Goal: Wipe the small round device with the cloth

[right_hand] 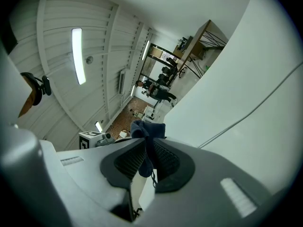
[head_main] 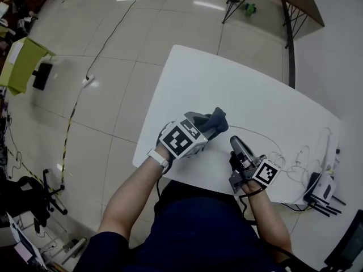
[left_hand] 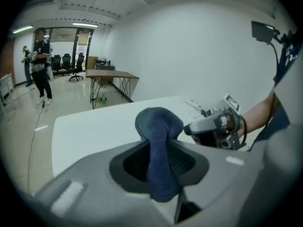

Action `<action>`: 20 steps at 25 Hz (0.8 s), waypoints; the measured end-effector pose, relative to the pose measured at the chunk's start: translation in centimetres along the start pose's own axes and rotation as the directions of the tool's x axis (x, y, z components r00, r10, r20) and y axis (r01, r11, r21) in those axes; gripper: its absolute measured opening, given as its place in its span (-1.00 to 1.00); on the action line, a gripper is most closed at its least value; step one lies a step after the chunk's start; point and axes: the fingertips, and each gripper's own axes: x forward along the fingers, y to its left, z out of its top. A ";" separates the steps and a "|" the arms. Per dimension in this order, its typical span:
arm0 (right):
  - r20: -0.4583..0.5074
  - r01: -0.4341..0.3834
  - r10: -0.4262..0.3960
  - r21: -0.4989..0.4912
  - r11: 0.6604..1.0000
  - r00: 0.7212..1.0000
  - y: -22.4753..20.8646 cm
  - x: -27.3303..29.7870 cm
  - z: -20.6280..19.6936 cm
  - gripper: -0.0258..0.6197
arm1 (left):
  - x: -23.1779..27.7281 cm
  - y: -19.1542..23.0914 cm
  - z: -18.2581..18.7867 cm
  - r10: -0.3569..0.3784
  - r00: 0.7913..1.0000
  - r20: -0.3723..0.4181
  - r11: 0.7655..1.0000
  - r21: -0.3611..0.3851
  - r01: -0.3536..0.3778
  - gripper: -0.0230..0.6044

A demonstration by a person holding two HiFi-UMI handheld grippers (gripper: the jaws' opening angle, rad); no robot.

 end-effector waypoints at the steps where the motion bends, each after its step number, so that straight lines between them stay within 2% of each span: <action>1: 0.005 0.005 -0.005 0.001 1.000 1.000 -0.2 -0.1 0.1 -0.74 | 0.2 0.5 -0.1 0.010 1.000 -0.012 1.000 0.005 -0.010 -0.61; 5: 0.026 0.034 -0.035 0.016 0.999 0.999 -1.1 -0.6 0.5 -0.74 | 0.3 2.9 0.0 0.054 0.998 -0.040 0.998 0.017 -0.054 -0.61; 9: 0.034 0.048 -0.049 0.034 0.998 0.998 -1.7 -0.6 0.5 -0.74 | 0.9 5.5 -0.1 0.068 0.996 -0.051 0.997 -0.018 -0.069 -0.61; 14: 0.033 0.048 -0.050 0.045 0.998 0.998 -2.1 -0.4 0.6 -0.74 | 1.8 6.5 -0.3 0.018 0.998 -0.060 0.995 -0.099 -0.024 -0.61; 20: 0.026 0.070 -0.071 0.043 0.997 0.997 -2.7 -0.5 0.5 -0.74 | 3.2 8.7 -2.1 0.029 0.998 -0.054 0.978 -0.206 -0.040 -0.61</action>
